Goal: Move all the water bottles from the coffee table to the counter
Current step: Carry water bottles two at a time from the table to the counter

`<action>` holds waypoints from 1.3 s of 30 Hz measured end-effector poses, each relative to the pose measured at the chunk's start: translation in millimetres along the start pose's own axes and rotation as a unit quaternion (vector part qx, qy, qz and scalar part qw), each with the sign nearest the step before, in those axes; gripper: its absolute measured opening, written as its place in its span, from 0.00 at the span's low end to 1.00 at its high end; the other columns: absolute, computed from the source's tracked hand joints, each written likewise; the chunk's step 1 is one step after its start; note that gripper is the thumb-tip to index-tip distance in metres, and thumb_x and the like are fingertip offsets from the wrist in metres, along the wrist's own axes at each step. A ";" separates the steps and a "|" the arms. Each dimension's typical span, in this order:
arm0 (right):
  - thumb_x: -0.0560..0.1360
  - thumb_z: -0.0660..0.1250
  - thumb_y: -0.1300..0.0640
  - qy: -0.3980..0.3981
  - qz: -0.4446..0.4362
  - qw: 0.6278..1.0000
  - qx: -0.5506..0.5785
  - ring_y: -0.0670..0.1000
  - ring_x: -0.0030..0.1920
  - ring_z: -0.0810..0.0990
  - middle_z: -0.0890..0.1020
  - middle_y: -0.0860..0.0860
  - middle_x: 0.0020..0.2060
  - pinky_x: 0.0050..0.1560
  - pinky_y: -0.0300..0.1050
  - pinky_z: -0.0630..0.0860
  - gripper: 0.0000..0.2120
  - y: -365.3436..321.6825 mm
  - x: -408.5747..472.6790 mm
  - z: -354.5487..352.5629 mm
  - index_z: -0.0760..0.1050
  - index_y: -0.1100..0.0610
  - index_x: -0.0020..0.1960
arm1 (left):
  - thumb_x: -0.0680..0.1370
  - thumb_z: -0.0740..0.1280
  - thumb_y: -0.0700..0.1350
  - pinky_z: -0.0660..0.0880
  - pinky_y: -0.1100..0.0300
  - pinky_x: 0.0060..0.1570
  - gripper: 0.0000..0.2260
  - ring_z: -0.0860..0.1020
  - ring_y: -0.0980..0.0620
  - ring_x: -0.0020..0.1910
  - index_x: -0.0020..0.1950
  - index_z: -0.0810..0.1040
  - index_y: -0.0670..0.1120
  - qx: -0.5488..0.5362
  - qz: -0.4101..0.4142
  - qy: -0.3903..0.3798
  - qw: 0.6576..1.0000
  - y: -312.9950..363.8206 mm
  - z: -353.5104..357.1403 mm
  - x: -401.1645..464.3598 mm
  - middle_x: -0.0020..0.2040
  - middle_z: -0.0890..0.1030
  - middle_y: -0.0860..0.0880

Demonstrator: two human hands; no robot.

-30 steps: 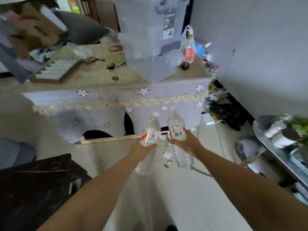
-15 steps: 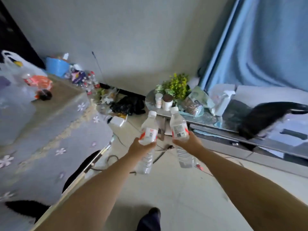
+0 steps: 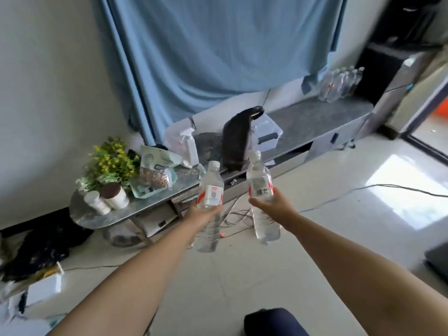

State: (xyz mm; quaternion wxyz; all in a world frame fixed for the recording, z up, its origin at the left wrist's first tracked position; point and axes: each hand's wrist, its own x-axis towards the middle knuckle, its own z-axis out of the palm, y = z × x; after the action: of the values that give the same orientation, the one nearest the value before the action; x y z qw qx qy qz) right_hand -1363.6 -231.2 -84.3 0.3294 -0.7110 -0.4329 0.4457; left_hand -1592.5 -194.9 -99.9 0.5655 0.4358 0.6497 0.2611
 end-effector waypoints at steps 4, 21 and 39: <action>0.62 0.78 0.45 0.070 0.035 0.996 0.029 0.52 0.46 0.83 0.83 0.54 0.48 0.45 0.45 0.80 0.30 29.2 9.5 -69.6 0.75 0.57 0.59 | 0.68 0.78 0.51 0.78 0.56 0.50 0.15 0.82 0.47 0.46 0.50 0.79 0.48 0.060 0.023 -0.086 0.994 30.9 74.6 23.8 0.46 0.84 0.48; 0.66 0.76 0.43 0.199 0.061 0.978 0.007 0.55 0.51 0.82 0.83 0.54 0.52 0.57 0.54 0.79 0.30 102.5 123.0 -380.9 0.73 0.55 0.62 | 0.56 0.79 0.60 0.81 0.49 0.53 0.35 0.84 0.46 0.47 0.58 0.78 0.48 0.088 0.085 -0.225 0.967 186.3 411.7 115.5 0.49 0.85 0.46; 0.56 0.73 0.33 0.232 0.106 0.967 0.003 0.52 0.48 0.83 0.84 0.49 0.48 0.54 0.54 0.80 0.37 114.8 375.9 -600.3 0.74 0.51 0.60 | 0.59 0.79 0.57 0.78 0.57 0.48 0.32 0.82 0.48 0.43 0.59 0.78 0.44 0.111 0.089 -0.292 0.946 378.1 655.5 314.7 0.48 0.84 0.46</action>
State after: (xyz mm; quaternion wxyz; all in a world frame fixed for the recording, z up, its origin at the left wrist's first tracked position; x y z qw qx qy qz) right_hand -689.4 14.1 -81.8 0.3741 -0.8358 -0.2652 0.3021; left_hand -853.1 158.4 -91.8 0.6530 0.6091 0.4394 0.0975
